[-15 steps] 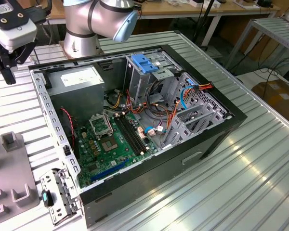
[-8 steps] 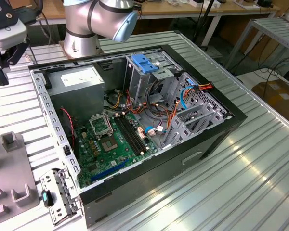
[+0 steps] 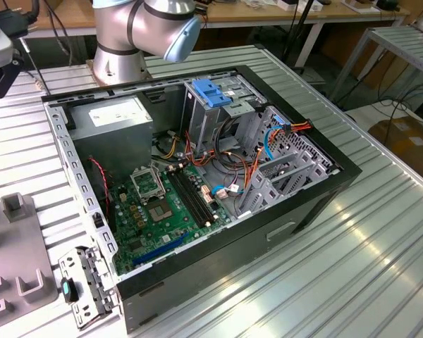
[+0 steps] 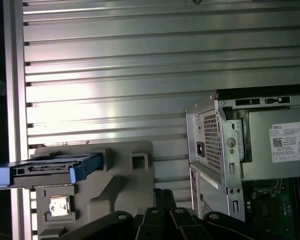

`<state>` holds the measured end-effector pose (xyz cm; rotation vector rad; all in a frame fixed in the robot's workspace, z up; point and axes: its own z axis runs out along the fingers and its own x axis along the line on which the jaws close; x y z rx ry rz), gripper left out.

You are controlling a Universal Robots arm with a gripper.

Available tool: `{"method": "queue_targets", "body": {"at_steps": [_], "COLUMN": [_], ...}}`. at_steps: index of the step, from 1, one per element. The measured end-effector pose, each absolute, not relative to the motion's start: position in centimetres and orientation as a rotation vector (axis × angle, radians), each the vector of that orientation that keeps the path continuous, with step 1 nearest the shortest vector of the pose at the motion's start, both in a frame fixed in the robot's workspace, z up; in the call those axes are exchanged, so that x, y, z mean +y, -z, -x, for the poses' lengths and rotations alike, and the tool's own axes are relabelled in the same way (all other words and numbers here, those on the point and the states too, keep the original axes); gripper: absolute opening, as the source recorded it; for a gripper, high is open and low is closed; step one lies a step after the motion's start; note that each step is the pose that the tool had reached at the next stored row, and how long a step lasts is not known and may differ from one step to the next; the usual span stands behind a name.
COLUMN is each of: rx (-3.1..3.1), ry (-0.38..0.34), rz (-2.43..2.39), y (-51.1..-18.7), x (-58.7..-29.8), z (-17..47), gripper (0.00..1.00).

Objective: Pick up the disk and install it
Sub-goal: 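Reach for the disk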

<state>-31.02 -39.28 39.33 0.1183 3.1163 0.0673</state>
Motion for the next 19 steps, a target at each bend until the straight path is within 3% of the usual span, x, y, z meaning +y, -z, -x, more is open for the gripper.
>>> {"method": "queue_targets", "body": {"at_steps": [19], "rx": [3.121], "ry": [-0.044], "rz": [-0.111], "y": [-38.8], "x": [-37.6], "z": [38.1], "gripper": [0.11]}}
